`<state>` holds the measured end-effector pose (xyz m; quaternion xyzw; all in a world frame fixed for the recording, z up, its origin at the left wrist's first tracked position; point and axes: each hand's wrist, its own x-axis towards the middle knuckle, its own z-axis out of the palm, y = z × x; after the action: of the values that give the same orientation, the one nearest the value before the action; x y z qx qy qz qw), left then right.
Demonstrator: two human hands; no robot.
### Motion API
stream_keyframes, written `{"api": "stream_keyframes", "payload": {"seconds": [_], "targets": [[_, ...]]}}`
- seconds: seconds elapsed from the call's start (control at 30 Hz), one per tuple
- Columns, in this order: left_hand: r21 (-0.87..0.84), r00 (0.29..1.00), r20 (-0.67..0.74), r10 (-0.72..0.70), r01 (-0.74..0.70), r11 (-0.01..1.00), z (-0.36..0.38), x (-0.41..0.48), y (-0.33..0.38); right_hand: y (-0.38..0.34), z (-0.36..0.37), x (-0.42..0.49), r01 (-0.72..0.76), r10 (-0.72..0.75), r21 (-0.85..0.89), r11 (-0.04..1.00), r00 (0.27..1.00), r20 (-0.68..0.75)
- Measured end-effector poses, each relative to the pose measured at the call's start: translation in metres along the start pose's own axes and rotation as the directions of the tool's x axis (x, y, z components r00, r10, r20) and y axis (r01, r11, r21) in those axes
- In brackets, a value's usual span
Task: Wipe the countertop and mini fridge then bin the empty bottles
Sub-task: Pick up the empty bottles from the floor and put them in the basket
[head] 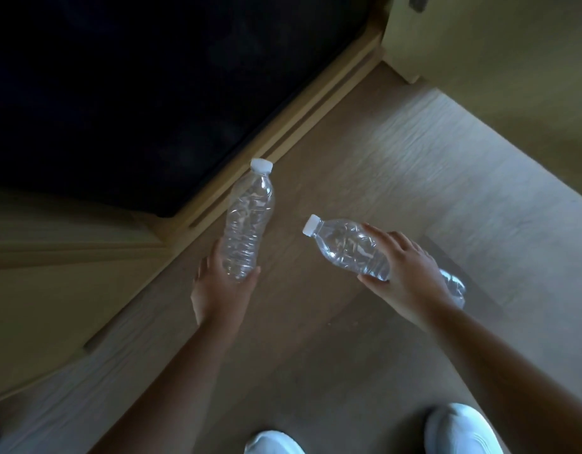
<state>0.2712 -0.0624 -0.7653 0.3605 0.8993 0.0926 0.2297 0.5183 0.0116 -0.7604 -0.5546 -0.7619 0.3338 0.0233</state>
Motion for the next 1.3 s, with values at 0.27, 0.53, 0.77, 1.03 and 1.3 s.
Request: {"api": "stream_keyframes", "payload": {"seconds": [0.27, 0.53, 0.77, 1.03, 1.3], "targets": [[-0.357, 0.999, -0.002, -0.042, 0.039, 0.933, -0.061, -0.075, 0.071, -0.056, -0.078, -0.041, -0.114, 0.165, 0.256, 0.96, 0.968, -0.188], [-0.548, 0.991, -0.008, -0.134, 0.108, 0.83, -0.164, -0.146, 0.159, -0.129, -0.19, -0.11, -0.183, 0.377, 0.546, 0.817, 0.888, -0.265], [-0.669, 0.992, -0.025, -0.124, 0.075, 0.739, -0.255, -0.206, 0.22, -0.179, -0.295, -0.148, -0.119, 0.373, 0.65, 0.75, 0.889, -0.267], [-0.779, 0.995, -0.034, -0.091, 0.031, 0.626, -0.363, -0.27, 0.294, -0.241, -0.431, -0.199, 0.013, 0.358, 0.67, 0.742, 0.837, -0.413], [-0.821, 0.993, 0.014, 0.12, -0.057, 0.567, -0.454, -0.316, 0.345, -0.277, -0.529, -0.259, 0.055, 0.368, 0.645, 0.762, 0.782, -0.502]]}}
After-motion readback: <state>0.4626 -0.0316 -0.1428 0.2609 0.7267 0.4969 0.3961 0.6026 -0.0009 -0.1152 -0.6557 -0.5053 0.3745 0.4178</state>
